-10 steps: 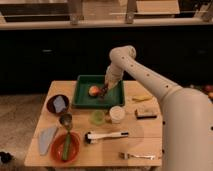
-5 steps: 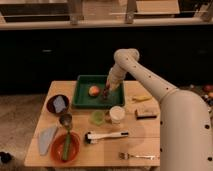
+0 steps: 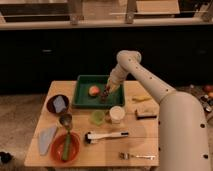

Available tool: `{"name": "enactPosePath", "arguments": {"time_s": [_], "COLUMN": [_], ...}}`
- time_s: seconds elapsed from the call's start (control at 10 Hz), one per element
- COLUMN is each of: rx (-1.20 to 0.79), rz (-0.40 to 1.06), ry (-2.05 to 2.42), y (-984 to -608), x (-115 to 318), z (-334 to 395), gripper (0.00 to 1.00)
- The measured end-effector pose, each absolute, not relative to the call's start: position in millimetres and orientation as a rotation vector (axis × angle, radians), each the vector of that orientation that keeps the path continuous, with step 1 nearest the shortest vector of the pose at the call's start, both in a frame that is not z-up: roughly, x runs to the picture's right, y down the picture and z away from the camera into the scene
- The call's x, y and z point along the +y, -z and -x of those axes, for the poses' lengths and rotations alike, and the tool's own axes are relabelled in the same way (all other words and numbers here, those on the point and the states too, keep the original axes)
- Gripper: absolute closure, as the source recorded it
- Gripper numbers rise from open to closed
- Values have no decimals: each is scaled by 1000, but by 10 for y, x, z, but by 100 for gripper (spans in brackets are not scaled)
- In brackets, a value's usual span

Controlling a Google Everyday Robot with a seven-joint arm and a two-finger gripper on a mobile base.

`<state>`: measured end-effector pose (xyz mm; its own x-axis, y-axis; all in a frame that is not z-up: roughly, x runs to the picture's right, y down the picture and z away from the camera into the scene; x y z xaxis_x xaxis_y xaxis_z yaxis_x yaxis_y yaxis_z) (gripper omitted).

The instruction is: Place grapes in tray

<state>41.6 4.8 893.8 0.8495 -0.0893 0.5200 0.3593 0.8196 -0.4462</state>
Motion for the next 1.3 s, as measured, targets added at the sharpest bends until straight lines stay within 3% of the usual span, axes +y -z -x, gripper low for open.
{"name": "enactPosePath", "arguments": {"time_s": [0.2, 0.6, 0.7, 1.3], "rx": [-516, -545, -552, -578], "rz": [561, 560, 560, 548], "ry": [245, 229, 227, 227], "y": [-8944, -8986, -8995, -8990], "x": [48, 44, 36, -4], "z": [-398, -387, -389, -373], "gripper": [69, 26, 21, 20]}}
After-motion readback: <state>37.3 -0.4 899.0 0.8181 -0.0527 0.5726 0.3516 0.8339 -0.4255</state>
